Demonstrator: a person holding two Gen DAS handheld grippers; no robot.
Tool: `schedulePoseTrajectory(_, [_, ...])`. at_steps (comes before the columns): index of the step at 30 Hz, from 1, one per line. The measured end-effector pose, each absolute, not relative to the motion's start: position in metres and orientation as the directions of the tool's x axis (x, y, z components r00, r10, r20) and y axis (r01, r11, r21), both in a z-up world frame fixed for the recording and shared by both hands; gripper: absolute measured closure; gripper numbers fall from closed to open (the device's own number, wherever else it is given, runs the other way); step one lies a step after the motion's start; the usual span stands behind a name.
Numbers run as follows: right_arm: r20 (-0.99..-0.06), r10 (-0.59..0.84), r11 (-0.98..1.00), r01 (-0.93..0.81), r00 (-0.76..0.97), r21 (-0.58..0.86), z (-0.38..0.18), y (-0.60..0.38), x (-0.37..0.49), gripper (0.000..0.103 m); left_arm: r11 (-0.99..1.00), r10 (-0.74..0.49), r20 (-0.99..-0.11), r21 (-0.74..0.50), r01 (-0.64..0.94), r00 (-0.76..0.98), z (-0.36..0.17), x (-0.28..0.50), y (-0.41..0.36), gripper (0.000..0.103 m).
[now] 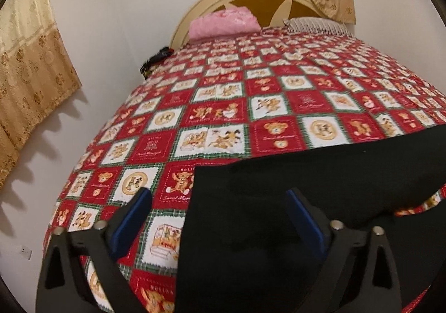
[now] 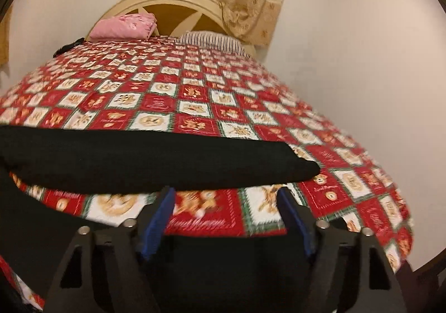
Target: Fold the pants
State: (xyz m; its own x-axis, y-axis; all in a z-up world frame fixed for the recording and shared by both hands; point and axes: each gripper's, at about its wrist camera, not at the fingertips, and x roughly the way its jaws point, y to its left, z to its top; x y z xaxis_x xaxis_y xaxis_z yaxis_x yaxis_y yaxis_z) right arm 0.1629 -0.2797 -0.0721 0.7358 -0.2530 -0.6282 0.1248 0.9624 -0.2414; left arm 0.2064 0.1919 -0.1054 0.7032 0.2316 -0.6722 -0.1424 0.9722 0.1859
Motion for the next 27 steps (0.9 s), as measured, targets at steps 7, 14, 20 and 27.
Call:
schedulePoseTrajectory(7, [-0.698,-0.243,0.965,0.24,0.674,-0.103,-0.062,-0.364,0.211,0.03,0.972,0.233,-0.71,0.176,-0.154,0.665,-0.114,0.229,0.229,0.009])
schedulePoseTrajectory(14, [-0.754,-0.232,0.949,0.312,0.614,-0.038,-0.065,-0.423,0.259,0.03,0.984,0.167,-0.776,0.095,-0.149,0.608,-0.133,0.253,0.263,0.024])
schedulePoseTrajectory(20, [-0.801,-0.181,0.96,0.281,0.571,-0.016,-0.084,-0.435,0.298,0.03,0.992,0.092,-0.812,0.024,-0.125,0.577,-0.145,0.263,0.274,0.038])
schedulePoseTrajectory(27, [-0.843,-0.136,0.963,0.268,0.521,0.01,-0.106,-0.447,0.323,0.03,0.995,0.039,-0.816,-0.022,-0.098,0.577,-0.147,0.272,0.29,0.038])
